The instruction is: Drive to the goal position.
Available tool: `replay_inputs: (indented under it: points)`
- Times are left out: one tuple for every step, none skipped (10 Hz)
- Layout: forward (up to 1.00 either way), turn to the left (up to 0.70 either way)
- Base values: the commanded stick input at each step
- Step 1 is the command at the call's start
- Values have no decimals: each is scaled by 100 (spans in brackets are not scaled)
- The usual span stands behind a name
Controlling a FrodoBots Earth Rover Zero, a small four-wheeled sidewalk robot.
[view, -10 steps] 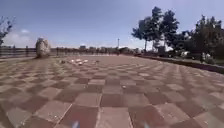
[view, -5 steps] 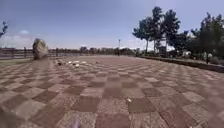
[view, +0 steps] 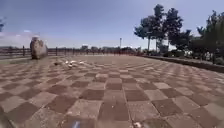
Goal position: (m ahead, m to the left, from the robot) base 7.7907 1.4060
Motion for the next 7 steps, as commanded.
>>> replay_inputs:
  points:
    - [100, 0]
    - [100, 0]
    - [100, 0]
    - [100, 0]
    - [100, 0]
    - [100, 0]
    - [100, 0]
